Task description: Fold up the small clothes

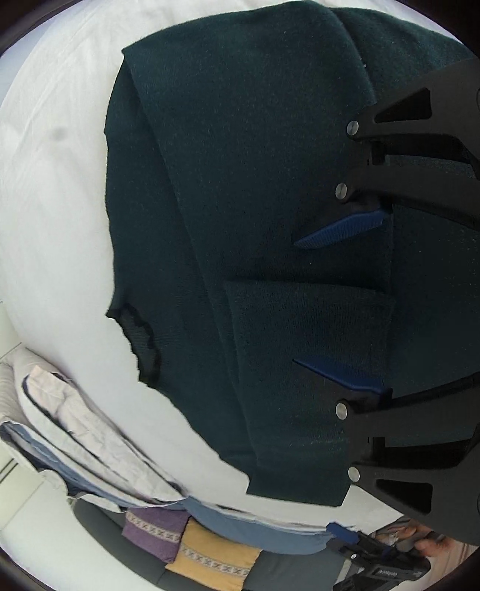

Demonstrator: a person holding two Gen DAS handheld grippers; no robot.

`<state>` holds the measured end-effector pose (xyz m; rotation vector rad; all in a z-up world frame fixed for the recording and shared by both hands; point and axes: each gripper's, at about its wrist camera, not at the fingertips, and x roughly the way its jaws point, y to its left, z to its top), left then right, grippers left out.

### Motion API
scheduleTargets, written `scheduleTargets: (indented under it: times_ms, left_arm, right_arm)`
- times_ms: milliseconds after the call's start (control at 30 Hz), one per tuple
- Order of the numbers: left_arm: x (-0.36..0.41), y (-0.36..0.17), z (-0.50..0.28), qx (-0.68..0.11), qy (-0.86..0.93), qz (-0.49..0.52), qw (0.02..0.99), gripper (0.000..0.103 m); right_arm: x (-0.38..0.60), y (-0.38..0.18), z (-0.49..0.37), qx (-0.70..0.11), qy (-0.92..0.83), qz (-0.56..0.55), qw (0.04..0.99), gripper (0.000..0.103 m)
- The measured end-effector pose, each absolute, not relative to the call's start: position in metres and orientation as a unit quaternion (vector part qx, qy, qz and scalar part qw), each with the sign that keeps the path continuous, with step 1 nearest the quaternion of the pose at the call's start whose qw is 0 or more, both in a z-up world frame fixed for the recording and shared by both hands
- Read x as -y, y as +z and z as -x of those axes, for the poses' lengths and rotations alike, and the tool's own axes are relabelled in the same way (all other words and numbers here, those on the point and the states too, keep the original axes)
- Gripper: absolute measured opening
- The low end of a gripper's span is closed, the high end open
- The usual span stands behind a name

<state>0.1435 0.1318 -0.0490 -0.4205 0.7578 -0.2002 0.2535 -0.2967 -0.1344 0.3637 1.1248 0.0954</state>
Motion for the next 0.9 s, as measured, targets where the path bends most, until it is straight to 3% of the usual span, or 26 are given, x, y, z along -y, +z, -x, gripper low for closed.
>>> scheduleTargets:
  times_ms: [33,67,133,400,833,900]
  left_arm:
    - [-0.138,-0.051,-0.145,-0.368,-0.094,0.209,0.901,0.072]
    - [-0.143,-0.053,-0.146,-0.369,-0.092,0.213,0.900,0.071]
    - [-0.150,-0.055,-0.149,-0.368,-0.089,0.219,0.899,0.071]
    - [-0.157,-0.062,-0.169,-0.379,-0.090,0.231,0.892,0.070]
    - [-0.143,-0.092,-0.251,-0.453,-0.079,0.213,0.862,0.069]
    - [-0.139,-0.097,-0.265,-0.462,-0.077,0.206,0.859,0.065]
  right_arm:
    - [0.293,-0.134,-0.255,-0.530,0.040,-0.157,0.832,0.026]
    - [0.291,-0.133,-0.256,-0.529,0.040,-0.155,0.833,0.015]
    - [0.292,-0.128,-0.254,-0.518,0.037,-0.149,0.841,0.007]
    - [0.305,-0.095,-0.247,-0.479,0.034,-0.102,0.871,0.006]
    - [0.332,-0.128,-0.246,-0.491,0.015,-0.106,0.865,0.006]
    - [0.333,-0.130,-0.247,-0.490,0.017,-0.108,0.865,0.006]
